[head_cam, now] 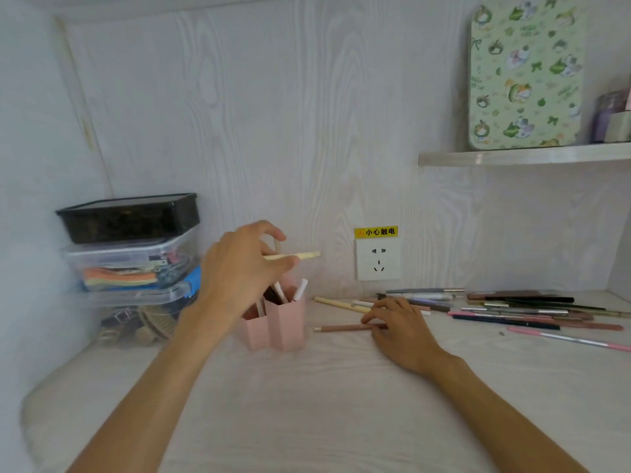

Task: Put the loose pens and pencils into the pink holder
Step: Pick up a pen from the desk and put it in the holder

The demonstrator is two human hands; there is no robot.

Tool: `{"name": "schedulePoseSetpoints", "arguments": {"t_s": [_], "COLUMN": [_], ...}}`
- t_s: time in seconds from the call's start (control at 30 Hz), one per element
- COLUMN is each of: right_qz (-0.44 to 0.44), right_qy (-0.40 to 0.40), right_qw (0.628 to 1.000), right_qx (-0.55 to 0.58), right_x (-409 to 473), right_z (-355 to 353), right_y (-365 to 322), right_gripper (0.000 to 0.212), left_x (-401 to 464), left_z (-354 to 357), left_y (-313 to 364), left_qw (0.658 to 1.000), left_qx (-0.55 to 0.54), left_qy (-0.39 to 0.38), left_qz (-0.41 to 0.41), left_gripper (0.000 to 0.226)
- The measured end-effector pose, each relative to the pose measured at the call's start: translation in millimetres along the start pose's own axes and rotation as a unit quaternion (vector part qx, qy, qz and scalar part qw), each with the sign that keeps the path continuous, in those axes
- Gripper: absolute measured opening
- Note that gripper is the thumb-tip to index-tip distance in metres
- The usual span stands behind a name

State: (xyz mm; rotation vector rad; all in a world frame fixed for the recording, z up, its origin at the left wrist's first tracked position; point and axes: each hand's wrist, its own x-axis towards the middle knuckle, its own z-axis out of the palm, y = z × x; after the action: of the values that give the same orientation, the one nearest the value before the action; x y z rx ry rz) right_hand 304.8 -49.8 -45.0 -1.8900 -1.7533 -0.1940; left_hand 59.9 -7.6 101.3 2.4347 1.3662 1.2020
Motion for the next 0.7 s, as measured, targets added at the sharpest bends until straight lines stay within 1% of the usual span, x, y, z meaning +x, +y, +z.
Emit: {"name": "schedulePoseSetpoints", "arguments": {"t_s": [0.07,0.13,0.2,0.27,0.33,0.47,0.57,0.63,0.7], "right_qz": [0.0,0.002,0.005,0.006,0.006,0.002,-0.003,-0.003,-0.003], "right_qy": [-0.001,-0.001,-0.001,-0.003,-0.001,0.006,0.012,0.021,0.026], "right_qw": [1.0,1.0,1.0,1.0,1.0,1.0,1.0,1.0,1.0], "right_qx": [0.0,0.001,0.0,0.0,0.006,0.013,0.006,0.005,0.002], "right_x": [-1,-1,0,-1,-1,-2,-1,-2,-2], "right_z": [0,0,0,-1,-1,-2,-3,-5,-6], "right_y": [1,0,0,-1,-1,0,1,3,3], "right_gripper": [0.024,0.024,0.024,0.024,0.023,0.022,0.023,0.024,0.023], "left_x": [15,26,34,40,47,54,51,45,37], "left_z": [-20,-29,-26,-18,-9,14,28,34,38], "left_y": [-8,-11,-9,-3,1,8,11,6,-1], "left_qw": [0.997,0.983,0.963,0.946,0.933,0.912,0.895,0.884,0.887], "left_qx": [0.082,0.18,0.238,0.236,0.233,0.247,0.258,0.264,0.253], "left_qy": [-0.005,-0.027,-0.105,-0.203,-0.252,-0.296,-0.337,-0.36,-0.359], "left_qz": [-0.006,0.024,0.069,0.096,0.113,0.141,0.14,0.139,0.144], "left_gripper": [0.028,0.028,0.026,0.019,0.014,0.012,0.015,0.011,0.014]}}
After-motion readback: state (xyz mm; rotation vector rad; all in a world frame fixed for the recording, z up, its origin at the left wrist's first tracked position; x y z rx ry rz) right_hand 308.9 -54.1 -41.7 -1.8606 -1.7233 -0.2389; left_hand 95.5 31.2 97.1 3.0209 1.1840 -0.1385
